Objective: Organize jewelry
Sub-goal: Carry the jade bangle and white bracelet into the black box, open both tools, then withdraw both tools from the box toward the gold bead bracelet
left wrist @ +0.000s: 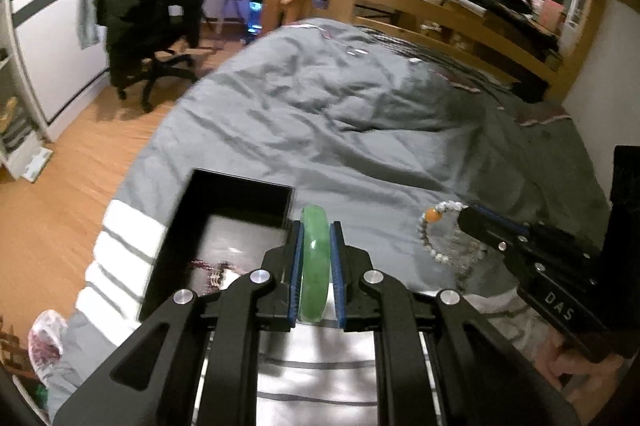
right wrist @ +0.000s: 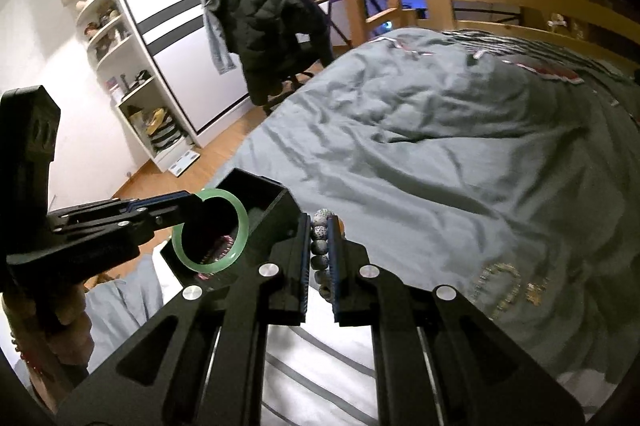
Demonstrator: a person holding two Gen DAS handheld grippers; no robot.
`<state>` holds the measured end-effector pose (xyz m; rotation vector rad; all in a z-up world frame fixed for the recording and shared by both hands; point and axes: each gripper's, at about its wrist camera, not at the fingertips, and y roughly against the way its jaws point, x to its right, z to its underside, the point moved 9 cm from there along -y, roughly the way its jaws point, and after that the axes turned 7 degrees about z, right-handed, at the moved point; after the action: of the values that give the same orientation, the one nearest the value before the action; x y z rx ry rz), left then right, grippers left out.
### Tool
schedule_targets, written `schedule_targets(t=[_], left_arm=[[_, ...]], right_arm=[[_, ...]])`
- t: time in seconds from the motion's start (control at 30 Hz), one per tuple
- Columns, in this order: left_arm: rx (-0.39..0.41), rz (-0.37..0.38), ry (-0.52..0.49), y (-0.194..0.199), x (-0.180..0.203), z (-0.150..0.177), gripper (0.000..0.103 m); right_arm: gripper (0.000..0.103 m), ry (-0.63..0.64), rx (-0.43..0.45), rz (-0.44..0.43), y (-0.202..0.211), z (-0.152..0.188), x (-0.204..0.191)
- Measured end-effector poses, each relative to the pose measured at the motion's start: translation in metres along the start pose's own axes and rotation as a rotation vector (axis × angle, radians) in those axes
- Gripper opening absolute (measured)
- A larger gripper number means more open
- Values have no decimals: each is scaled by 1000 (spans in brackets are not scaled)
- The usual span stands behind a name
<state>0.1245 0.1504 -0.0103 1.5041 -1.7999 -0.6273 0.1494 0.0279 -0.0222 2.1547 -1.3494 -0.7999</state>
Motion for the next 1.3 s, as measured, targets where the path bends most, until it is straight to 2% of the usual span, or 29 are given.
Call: schedule_targets(t=[0.17, 0.37, 0.53, 0.73, 1.03, 1.07, 1.1, 1.13, 1.17, 1.2, 1.23, 1.3], left_arm=[[11, -35, 61, 7, -39, -3, 13], [-13, -47, 111, 1, -76, 2, 13], [-54, -64, 143, -9, -92, 11, 13], [-29, -51, 175, -4, -102, 7, 13], [-6, -53, 209, 0, -108, 5, 13], [-6, -49, 213, -1, -108, 5, 14], [-8, -46, 220, -2, -109, 6, 19], [-7, -48, 222, -1, -110, 6, 24], [-3, -51, 222, -1, -110, 5, 36], [4, -55, 218, 1, -110, 4, 45], [14, -57, 211, 2, -108, 3, 49], [30, -49, 200, 5, -104, 0, 70]], right_arm=[[9, 52, -30, -26, -24, -1, -36], [9, 75, -52, -92, -42, -3, -75], [9, 84, -73, -131, -56, -2, -102], [9, 108, -111, -165, -73, 15, -129], [13, 172, -171, -129, -88, 39, -137], [18, 182, -166, -122, -88, 40, -137], [31, 187, -164, -119, -87, 42, -135], [53, 187, -162, -117, -87, 43, -134], [64, 184, -147, -112, -84, 43, -131], [73, 179, -127, -109, -82, 42, -127], [76, 179, -119, -101, -80, 42, -123], [93, 192, -104, -61, -76, 43, -114]])
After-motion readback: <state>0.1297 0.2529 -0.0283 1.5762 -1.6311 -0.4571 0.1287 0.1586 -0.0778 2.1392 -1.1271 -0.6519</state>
